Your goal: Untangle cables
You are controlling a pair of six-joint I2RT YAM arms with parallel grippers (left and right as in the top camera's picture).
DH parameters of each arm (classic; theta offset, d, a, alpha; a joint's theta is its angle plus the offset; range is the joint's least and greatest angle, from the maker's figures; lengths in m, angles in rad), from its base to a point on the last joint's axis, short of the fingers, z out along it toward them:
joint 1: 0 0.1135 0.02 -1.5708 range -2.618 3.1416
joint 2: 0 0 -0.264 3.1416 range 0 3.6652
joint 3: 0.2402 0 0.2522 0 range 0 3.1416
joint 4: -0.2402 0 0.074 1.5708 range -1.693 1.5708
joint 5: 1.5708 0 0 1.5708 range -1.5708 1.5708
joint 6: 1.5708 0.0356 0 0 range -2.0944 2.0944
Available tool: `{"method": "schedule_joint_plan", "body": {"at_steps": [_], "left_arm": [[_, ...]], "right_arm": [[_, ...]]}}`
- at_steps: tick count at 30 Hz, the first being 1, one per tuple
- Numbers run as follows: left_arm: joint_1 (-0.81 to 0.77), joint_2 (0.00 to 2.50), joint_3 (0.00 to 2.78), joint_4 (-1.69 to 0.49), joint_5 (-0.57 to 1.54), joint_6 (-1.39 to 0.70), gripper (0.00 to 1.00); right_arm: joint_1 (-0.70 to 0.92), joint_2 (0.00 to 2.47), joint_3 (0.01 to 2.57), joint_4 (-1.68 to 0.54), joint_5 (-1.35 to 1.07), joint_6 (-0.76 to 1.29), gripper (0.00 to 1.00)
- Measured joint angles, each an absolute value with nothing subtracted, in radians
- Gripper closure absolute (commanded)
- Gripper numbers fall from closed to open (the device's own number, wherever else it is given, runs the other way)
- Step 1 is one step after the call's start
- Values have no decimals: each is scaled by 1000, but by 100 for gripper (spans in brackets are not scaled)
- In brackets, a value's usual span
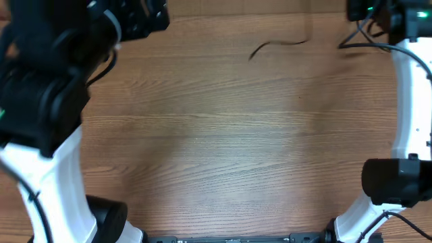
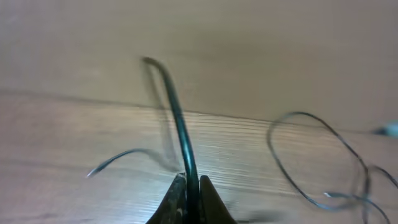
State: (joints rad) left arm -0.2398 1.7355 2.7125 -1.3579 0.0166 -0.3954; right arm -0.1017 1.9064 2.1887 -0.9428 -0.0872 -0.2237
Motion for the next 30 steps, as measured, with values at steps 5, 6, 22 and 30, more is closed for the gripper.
{"method": "schedule_joint_plan", "body": {"at_steps": [5,6,22,30], "left_arm": [[-241,1769,2707,-1371,14,-388,0],[-241,1786,2702,-1371,14,-388,0],[-242,1850,2688,-1373,14,-385,0],[-242,1850,2688,-1407,13,-364,0]], "right_arm": [[-185,1820,2190,-942,-84,-190,96],[-204,1797,2190,-944,-80,-187,96],[-608,1464,2236,-857,121,-175,96],[-835,1551,2235,-795,129,-135,96]]}}
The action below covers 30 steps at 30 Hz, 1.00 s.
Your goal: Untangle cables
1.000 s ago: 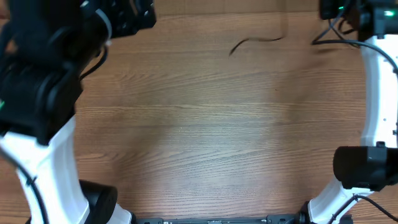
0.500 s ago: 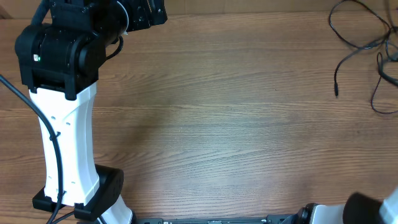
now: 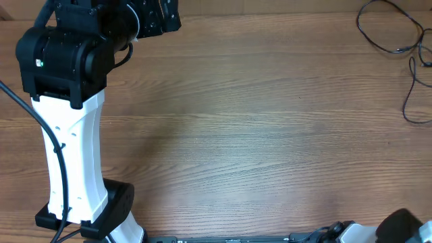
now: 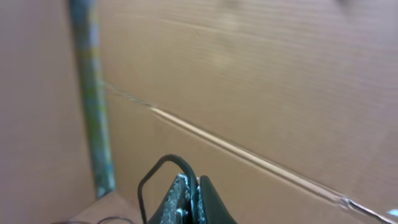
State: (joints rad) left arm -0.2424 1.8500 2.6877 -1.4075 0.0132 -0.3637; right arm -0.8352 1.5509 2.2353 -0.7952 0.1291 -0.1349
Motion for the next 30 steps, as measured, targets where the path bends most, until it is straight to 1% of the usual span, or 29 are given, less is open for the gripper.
{"method": "schedule_joint_plan", "body": {"at_steps": [4,8,16,21,25,28,30], "left_arm": [[-242,1850,2688,-1406,14,-362,0],[-242,1850,2688,-1406,13,-360,0],[-242,1850,2688,-1408,13,-321,0],[-242,1850,2688,-1410,12,-313,0],[-242,1850,2688,-1411,10,-310,0],[-242,1850,2688,-1411,10,-310,0],[-242,1850,2688,-1415,10,-310,0]], "right_arm": [[-907,1600,2235,-784,74,-121,96],[-942,1685,2235,-784,33,-112,96],[-1029,1874,2230,-871,-1,-47,96],[-1126,1911,2202,-944,-15,125,96],[-1227,1913,2157,-974,-18,300,96],[-1295,1915,2092,-959,-25,423,96],[-1324,1919,2031,-925,-51,468,96]]}}
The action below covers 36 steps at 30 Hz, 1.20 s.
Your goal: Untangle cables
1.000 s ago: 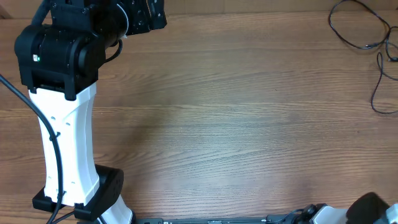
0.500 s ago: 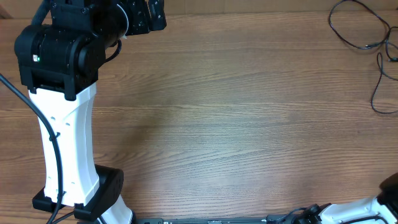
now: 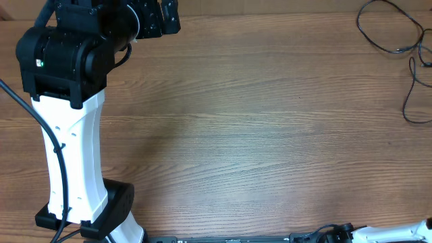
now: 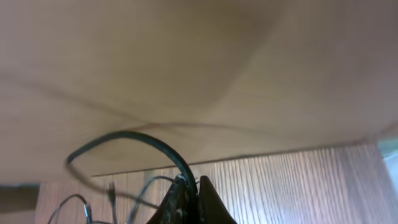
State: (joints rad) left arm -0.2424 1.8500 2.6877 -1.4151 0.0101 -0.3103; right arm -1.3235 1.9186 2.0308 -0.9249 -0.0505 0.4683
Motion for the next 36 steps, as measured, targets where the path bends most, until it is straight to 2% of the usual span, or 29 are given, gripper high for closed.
{"method": "schedule_joint_plan", "body": {"at_steps": [7,12,20,21,22,29,36], "left_arm": [[-246,1850,2688,-1418,11,-310,0],[-262,1850,2688,-1418,16,-310,0],[-263,1850,2688,-1426,18,-310,0],[-263,1850,2688,-1433,18,-310,0],[-263,1850,2688,-1438,18,-310,0],[-263,1850,2688,-1445,18,-310,0],[-263,1850,2688,-1452,18,-306,0]], "right_arm": [[-1299,1934,1796,-797,-160,570,96],[-1214,1940,1645,-699,-189,702,96],[-1068,1940,1441,-577,-176,769,96],[-1057,1940,1417,-572,-167,773,89],[-1050,1940,1392,-564,-158,775,0],[-1047,1941,1333,-543,-150,755,0],[-1016,1901,1367,-446,-501,535,0]]}}
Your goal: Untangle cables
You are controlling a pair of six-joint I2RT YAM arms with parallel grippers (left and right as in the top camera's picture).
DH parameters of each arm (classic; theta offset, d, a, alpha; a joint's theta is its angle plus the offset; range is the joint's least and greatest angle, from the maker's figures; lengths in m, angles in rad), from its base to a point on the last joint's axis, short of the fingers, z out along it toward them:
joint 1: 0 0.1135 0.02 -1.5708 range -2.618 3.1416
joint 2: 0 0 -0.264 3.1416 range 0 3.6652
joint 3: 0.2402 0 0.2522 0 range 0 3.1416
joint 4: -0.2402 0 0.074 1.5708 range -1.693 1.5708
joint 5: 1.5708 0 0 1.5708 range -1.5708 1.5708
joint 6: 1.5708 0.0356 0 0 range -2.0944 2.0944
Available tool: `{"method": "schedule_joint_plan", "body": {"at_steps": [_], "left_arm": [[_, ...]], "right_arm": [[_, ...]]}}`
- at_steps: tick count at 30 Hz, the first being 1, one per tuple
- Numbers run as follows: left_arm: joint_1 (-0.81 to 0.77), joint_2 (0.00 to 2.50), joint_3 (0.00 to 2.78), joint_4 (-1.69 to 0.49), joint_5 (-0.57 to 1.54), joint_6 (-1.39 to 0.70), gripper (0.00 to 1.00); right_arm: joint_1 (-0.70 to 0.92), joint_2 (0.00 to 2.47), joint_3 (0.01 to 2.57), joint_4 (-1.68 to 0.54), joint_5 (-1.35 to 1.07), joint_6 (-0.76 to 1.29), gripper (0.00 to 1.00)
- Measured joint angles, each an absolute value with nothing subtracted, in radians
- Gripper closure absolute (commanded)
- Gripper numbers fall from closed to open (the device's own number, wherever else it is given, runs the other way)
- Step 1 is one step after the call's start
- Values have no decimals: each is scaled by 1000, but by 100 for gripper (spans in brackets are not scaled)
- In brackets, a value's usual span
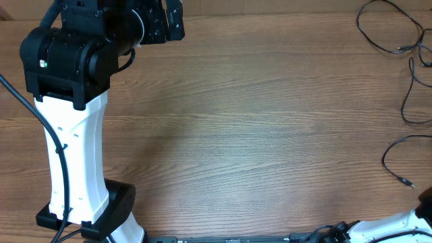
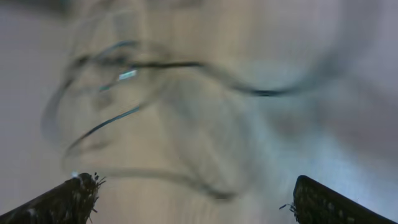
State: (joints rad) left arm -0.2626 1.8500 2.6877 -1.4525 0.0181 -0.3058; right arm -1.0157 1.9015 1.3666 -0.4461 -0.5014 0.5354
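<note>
Thin black cables lie along the table's right side in the overhead view: a looped bundle [image 1: 388,27] at the far corner, a single strand [image 1: 410,88] below it, and a curved cable [image 1: 398,158] ending in a small plug. The right wrist view is motion-blurred and shows dark cable loops [image 2: 149,68] over a pale surface. My right gripper [image 2: 189,183] is open, its fingertips [image 2: 81,190] far apart with nothing between them. My left gripper [image 1: 172,20] sits at the far left edge of the table, its jaws unreadable from above.
The left arm's white column [image 1: 71,155] and base stand at the table's left. The right arm's white link [image 1: 398,226] shows at the near right corner. The wooden table [image 1: 243,135] spreads between the two arms.
My right gripper was shut on a black cable and is now wide open with nothing in it. A curved cable with a plug now lies by the table's right edge. The left arm has barely shifted.
My right gripper was shut on a black cable at the table's far right while the left arm was blurred at the left. At the two later moments it still held the cable, out of the overhead view. Now it is open and another cable lies at the right edge.
</note>
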Motion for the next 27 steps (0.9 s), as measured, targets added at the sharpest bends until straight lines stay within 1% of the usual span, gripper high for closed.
{"method": "schedule_joint_plan", "body": {"at_steps": [5,8,11,13,16,18,22,23,25,27], "left_arm": [[-263,1851,2688,-1471,18,-303,0],[-263,1856,2688,-1485,18,-290,0],[-263,1873,2688,-1495,18,-276,0],[-263,1888,2688,-1494,18,-262,0],[-263,1911,2688,-1484,18,-242,0],[-263,1918,2688,-1473,18,-231,0],[-263,1919,2688,-1470,18,-208,0],[-263,1919,2688,-1473,18,-205,0],[-263,1919,2688,-1477,18,-202,0],[-263,1919,2688,-1481,18,-201,0]], "right_arm": [[-875,1704,1497,-429,-606,371,0],[-801,1559,1560,-362,-640,309,0],[-764,1400,1596,-260,-665,268,0],[-757,1311,1608,-238,-674,244,0],[-748,1240,1609,-237,-703,209,0],[-715,1220,1609,-239,-779,157,0],[-595,1203,1595,-301,-1021,-39,0],[-547,1176,1586,-388,-1097,-159,0],[-531,1135,1582,-503,-1129,-309,0],[-528,1090,1580,-558,-1131,-428,0]]}}
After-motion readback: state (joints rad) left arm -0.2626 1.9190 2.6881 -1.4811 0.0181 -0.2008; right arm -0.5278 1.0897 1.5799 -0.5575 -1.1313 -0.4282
